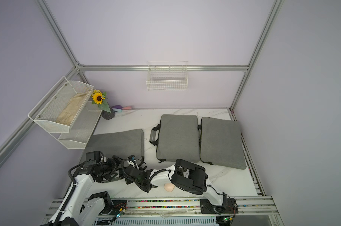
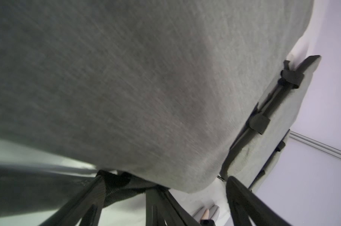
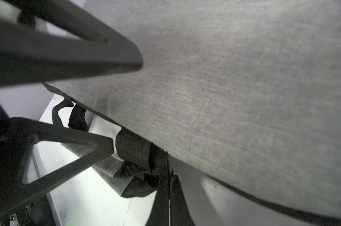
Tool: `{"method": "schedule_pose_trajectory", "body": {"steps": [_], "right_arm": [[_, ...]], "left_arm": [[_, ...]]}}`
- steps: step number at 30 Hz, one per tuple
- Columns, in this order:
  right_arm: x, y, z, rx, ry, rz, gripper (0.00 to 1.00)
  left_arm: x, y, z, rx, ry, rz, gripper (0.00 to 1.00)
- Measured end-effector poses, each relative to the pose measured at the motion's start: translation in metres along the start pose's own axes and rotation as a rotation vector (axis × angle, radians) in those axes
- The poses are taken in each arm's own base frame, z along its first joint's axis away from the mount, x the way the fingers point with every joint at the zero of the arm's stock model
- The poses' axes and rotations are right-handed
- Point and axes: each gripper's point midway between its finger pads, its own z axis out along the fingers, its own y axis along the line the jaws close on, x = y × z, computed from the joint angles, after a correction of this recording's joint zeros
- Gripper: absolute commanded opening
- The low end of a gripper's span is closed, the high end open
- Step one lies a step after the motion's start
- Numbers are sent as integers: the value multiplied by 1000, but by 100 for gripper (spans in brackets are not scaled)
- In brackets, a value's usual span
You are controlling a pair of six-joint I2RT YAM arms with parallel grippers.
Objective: Put the mouse into the laptop bag
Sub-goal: Zip the zipper on the zippered laptop bag.
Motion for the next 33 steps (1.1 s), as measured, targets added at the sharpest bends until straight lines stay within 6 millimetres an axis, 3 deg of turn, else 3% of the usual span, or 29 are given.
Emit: {"method": "schedule_pose_trajectory", "body": {"steps": [4, 7, 10, 20, 26, 33], "right_arm": [[5, 5, -3, -11, 3, -8, 0], [9, 1, -5, 0, 7, -9, 0], [11, -8, -10, 26, 1, -8, 0], [-6, -62, -39, 107, -26, 60, 0], [-13, -56, -53, 77, -49, 45, 0], [26, -34, -65, 61, -18, -36, 0]], "left_arm": [[-10, 9, 9, -58, -28, -17, 20], [-16, 12, 12, -81, -50, -20, 4], [-17, 14, 13, -91, -54, -18, 0], [-18, 12, 6, -85, -86, -2, 0], [-18, 12, 3, -81, -97, 7, 0], [-18, 22, 6, -185, -50, -12, 0]]}}
